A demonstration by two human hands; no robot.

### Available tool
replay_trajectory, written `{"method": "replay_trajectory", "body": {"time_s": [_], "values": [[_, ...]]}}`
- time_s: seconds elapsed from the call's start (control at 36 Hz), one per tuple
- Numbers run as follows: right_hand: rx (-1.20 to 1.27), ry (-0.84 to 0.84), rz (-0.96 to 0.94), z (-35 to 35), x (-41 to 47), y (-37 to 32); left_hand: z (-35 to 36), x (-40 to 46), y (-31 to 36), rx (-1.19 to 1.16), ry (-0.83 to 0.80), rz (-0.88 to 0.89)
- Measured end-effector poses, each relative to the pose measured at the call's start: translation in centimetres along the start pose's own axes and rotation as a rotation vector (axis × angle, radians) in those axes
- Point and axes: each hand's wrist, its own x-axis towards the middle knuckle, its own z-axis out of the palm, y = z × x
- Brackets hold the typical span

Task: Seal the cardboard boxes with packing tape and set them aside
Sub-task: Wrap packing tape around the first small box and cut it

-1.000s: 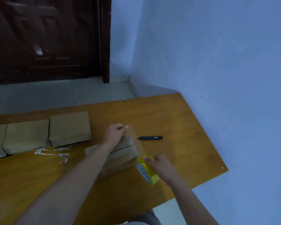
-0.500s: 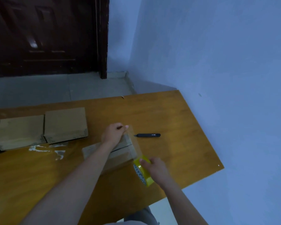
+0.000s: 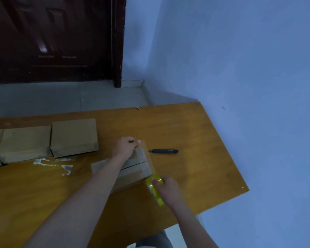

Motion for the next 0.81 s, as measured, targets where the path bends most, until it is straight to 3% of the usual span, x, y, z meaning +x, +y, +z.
{"method": "replay_trajectory", "body": {"time_s": [0.58,0.81], "values": [[0.037,-0.093,-0.002,0.2,0.3,0.0,0.1,1.4,0.8,0.178,-0.197,-0.338],[0.069,-0.067,-0.02,0.7,0.1,0.2,0.4,0.7,0.9,0.249,-0.059,-0.245]]}}
